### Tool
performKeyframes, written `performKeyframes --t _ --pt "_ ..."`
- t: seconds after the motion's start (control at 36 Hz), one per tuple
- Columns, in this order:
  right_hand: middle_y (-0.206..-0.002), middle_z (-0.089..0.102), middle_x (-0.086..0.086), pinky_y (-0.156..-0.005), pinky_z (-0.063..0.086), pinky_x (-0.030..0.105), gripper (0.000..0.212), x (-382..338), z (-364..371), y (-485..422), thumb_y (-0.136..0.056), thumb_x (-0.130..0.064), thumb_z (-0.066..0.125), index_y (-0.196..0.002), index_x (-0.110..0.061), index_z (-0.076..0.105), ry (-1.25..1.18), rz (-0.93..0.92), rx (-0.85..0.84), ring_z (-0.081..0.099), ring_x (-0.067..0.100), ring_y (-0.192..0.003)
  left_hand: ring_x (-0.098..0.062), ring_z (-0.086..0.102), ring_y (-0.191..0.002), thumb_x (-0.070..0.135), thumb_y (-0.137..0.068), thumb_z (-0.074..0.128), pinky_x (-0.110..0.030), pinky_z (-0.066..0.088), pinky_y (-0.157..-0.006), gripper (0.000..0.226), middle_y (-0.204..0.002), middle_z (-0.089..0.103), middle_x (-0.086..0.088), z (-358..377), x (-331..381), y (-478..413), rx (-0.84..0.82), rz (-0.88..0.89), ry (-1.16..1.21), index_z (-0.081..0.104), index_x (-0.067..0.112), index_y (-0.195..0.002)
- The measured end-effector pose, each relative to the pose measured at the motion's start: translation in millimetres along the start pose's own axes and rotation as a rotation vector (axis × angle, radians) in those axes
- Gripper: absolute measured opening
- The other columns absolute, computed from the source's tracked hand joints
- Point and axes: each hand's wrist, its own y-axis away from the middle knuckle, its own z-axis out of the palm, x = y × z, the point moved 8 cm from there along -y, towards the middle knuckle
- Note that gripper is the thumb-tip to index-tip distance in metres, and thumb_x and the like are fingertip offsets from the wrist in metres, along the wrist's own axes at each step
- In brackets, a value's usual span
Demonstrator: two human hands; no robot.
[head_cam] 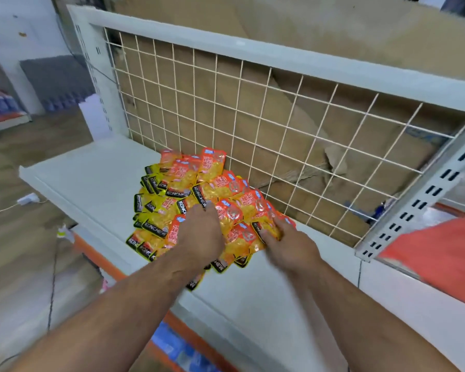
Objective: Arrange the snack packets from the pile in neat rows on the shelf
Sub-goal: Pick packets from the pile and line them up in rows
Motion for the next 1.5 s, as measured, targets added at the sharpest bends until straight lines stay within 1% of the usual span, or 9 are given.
performKeyframes --t 0.28,0.44,0.56,0.61,0.69,0.78,1.06,1.22,1.5 --pt "-0.126 0.065 -0.005 -0.094 0.047 0.035 0.061 12.7 -3.3 -0.9 -0.082 -0.064 0.058 -0.138 -0.044 0.043 -0.047 0.187 0.078 0.060 0.025 -0.115 -0.029 0.050 -0.113 0.033 -0.074 0.080 -0.039 0.047 -0.083 0.072 -0.121 0.048 -0.011 -6.9 -3.2 -16.5 -0.008 0.108 0.122 0.036 0.010 -0.126" --pt "-0.102 0.066 0.000 -0.076 0.049 0.031 0.070 39.5 -6.0 4.4 -0.066 -0.022 0.081 -0.125 -0.027 0.045 -0.451 0.433 0.222 0.064 0.023 -0.089 -0.029 0.062 -0.092 0.014 -0.084 0.062 -0.036 0.045 -0.065 0.035 -0.104 0.060 -0.008 -27.0 -6.9 -22.5 0.070 0.119 0.305 0.042 0.012 -0.113" --pt "-0.099 0.069 0.009 -0.068 0.050 0.034 0.084 58.3 -6.5 8.5 -0.047 -0.021 0.078 -0.125 -0.023 0.047 -0.667 0.501 0.329 0.067 0.029 -0.084 -0.030 0.064 -0.090 0.012 -0.087 0.057 -0.041 0.054 -0.076 0.026 -0.100 0.066 -0.008 -31.4 -0.3 -28.3 0.098 0.171 0.450 0.057 0.009 -0.112" --pt "-0.091 0.067 0.012 -0.063 0.046 0.033 0.072 62.8 -9.0 17.4 -0.049 -0.021 0.073 -0.117 -0.022 0.051 -0.753 0.519 0.353 0.065 0.031 -0.078 -0.028 0.064 -0.091 0.014 -0.088 0.060 -0.035 0.053 -0.077 0.024 -0.099 0.068 -0.006 -30.6 4.4 -31.8 0.081 0.148 0.566 0.062 0.011 -0.111" --pt "-0.061 0.052 0.012 -0.049 0.032 0.027 0.014 63.1 -15.0 33.2 -0.064 -0.006 0.065 -0.072 -0.014 0.058 -0.878 0.513 0.323 0.045 0.022 -0.055 -0.024 0.063 -0.086 0.016 -0.086 0.065 -0.034 0.054 -0.074 0.009 -0.097 0.065 0.001 -22.6 17.2 -33.5 -0.017 0.060 0.760 0.064 0.021 -0.094" --pt "-0.054 0.048 0.011 -0.045 0.027 0.024 0.022 73.4 -23.2 51.6 -0.077 -0.003 0.061 -0.061 -0.014 0.052 -0.840 0.516 0.305 0.040 0.020 -0.044 -0.022 0.061 -0.089 0.013 -0.082 0.069 -0.029 0.051 -0.077 0.016 -0.088 0.061 0.007 -12.1 35.4 -29.4 -0.075 0.021 0.830 0.058 0.023 -0.075" --pt "-0.051 0.050 0.012 -0.030 0.026 0.014 0.020 117.5 -53.3 148.8 -0.097 -0.005 0.055 -0.079 -0.010 0.049 -0.898 0.449 0.242 0.042 0.009 -0.028 -0.019 0.053 -0.070 0.000 -0.075 0.072 -0.028 0.036 -0.063 0.032 -0.073 0.056 -0.007 23.7 111.4 38.8 -0.283 0.035 0.904 0.052 0.014 -0.055" --pt "-0.053 0.056 0.007 -0.035 0.034 0.017 0.014 172.0 -65.8 221.2 -0.091 -0.001 0.064 -0.086 -0.011 0.055 -0.983 0.454 0.263 0.044 0.011 -0.035 -0.022 0.063 -0.074 0.004 -0.082 0.071 -0.029 0.053 -0.071 0.006 -0.076 0.066 -0.008 44.1 170.1 109.6 -0.466 0.088 0.922 0.069 0.009 -0.081" --pt "-0.052 0.051 0.010 -0.037 0.028 0.018 0.014 283.3 -86.0 369.8 -0.089 -0.005 0.063 -0.077 -0.011 0.058 -0.961 0.539 0.281 0.038 0.015 -0.036 -0.028 0.062 -0.070 0.001 -0.079 0.070 -0.042 0.052 -0.069 0.016 -0.077 0.067 -0.018 67.5 278.2 257.1 -0.546 0.125 0.899 0.061 0.009 -0.069"
